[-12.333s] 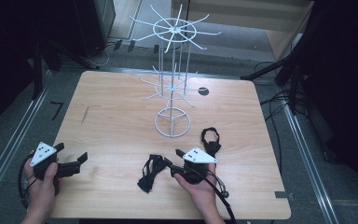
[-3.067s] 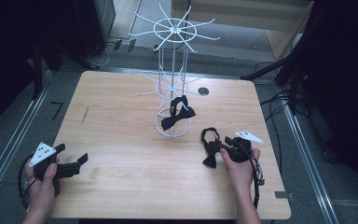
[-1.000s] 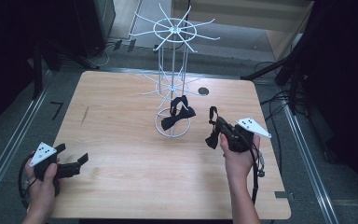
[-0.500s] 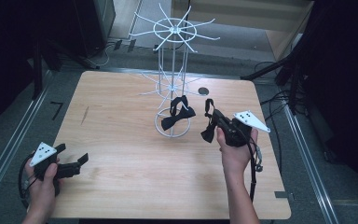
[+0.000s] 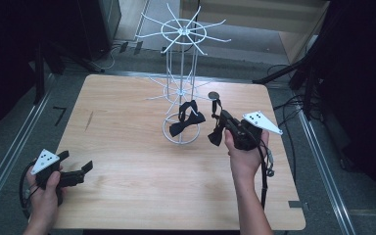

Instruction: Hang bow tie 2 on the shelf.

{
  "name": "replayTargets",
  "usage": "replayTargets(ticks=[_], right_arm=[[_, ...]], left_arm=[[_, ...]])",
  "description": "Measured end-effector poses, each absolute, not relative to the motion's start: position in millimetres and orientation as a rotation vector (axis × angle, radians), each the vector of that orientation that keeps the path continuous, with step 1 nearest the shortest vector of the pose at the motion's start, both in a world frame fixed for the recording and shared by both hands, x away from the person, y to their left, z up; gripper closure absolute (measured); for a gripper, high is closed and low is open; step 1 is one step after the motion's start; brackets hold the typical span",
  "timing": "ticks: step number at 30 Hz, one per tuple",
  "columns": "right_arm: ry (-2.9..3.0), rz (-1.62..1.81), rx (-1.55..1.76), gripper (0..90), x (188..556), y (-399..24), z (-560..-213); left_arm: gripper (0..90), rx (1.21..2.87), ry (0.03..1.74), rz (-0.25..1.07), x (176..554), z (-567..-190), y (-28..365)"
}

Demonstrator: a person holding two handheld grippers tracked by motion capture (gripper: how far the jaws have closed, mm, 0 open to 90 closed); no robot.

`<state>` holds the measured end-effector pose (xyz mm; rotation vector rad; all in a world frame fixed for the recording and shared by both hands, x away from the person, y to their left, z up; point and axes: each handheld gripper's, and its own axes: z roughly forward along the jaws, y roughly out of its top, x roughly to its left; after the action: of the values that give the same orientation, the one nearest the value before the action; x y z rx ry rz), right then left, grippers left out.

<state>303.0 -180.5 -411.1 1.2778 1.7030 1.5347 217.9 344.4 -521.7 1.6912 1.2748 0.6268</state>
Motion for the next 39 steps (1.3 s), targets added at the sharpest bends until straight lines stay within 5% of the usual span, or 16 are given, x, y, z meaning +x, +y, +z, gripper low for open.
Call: replayTargets(ticks=[39], right_arm=[[1.735,1.553,1.19,90.0,307,-152,-391]], left_arm=[[0.0,1.691,1.271,0.625,218,-522,345]])
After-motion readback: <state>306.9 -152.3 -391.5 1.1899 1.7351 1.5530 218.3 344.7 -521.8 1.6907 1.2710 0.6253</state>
